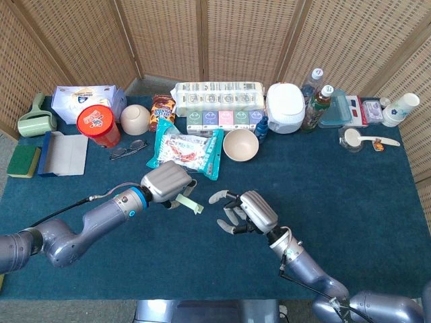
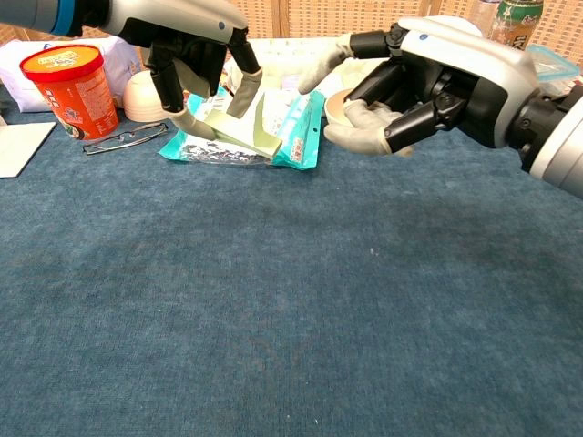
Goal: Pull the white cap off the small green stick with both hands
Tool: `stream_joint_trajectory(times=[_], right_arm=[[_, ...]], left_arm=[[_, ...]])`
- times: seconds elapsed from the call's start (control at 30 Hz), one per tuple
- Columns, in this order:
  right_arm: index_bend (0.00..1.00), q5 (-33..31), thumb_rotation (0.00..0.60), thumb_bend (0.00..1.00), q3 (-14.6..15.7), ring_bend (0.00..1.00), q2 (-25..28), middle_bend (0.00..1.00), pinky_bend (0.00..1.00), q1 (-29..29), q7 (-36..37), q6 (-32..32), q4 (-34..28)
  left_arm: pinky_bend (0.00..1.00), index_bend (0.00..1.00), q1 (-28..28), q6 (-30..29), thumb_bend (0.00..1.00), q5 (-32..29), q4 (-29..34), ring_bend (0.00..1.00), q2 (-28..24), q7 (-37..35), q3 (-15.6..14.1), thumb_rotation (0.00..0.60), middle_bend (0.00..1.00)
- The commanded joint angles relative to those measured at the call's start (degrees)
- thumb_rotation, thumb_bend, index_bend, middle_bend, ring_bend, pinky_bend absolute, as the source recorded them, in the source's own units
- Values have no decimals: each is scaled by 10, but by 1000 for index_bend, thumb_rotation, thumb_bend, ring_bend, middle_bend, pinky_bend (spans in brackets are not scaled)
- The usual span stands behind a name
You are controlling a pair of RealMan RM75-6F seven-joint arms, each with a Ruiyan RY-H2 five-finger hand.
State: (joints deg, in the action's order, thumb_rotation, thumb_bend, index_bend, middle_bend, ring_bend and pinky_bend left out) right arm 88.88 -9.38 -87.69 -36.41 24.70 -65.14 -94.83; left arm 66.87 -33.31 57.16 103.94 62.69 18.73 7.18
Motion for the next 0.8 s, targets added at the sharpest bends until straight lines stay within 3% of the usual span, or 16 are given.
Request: stream_joint_trajectory(times=[0.03,0.8], right_arm=[[362,0,600,364,0,963,-1,881,794,-2,0,1,-1],[396,-19,600,364,-6,963,-24,881,794,-24,-21,19,1]], left_arm=[[1000,734,5,0,399,-6,-1,1000,2,4,-2,600,1000],[1000,734,29,-2,399,-36,3,1000,8,-4,-11,600,1000]])
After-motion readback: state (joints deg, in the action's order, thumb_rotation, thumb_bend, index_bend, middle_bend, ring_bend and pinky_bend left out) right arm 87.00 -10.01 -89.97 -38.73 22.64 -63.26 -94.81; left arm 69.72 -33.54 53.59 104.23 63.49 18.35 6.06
